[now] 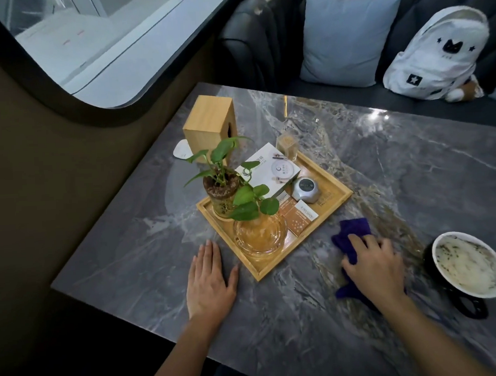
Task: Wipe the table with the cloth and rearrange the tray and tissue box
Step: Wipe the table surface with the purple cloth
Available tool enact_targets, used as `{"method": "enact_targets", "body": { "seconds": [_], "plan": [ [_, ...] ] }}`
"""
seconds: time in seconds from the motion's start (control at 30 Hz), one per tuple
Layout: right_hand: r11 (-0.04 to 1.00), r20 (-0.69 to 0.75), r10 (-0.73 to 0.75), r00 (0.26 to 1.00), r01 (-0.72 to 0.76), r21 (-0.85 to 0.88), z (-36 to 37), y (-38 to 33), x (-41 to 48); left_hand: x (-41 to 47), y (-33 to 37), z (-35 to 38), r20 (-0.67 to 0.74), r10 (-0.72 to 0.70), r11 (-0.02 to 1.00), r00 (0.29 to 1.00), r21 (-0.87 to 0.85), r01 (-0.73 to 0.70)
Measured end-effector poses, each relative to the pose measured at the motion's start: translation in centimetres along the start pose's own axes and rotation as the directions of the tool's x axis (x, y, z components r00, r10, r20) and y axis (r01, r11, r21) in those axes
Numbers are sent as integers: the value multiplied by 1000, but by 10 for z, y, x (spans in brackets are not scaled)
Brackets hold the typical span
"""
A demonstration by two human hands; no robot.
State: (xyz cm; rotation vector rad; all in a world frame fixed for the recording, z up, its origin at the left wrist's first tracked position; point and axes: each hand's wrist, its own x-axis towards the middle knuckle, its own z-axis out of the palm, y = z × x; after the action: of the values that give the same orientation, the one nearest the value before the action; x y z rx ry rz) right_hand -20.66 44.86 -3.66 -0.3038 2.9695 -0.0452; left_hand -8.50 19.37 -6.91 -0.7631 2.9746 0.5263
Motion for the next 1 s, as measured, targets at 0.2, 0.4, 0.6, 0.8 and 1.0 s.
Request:
{"method": "enact_targets", "body": {
  "seconds": [0.2,0.4,0.6,0.8,1.0],
  "plan": [
    [988,-46,41,998,-34,153,-20,-19,-2,3,-6,-4,37,-3,1000,999,-24,4],
    [946,-199,-120,973,173,275,-49,-63,-14,0,-27,-13,-14,-64,997,998,-43,64],
    [858,-373,-311,874,427,286,-66,-122,-15,-2,-62,-28,-34,-182,982,983,-49,180],
    [776,-453,-456,766,591,219,-68,-181,-13,0,-96,-42,-79,-283,958,956,-66,278],
    [701,-430,-560,708,682,209,-57,-226,-13,7,-131,-44,-43,-372,927,927,-59,369]
  ]
}}
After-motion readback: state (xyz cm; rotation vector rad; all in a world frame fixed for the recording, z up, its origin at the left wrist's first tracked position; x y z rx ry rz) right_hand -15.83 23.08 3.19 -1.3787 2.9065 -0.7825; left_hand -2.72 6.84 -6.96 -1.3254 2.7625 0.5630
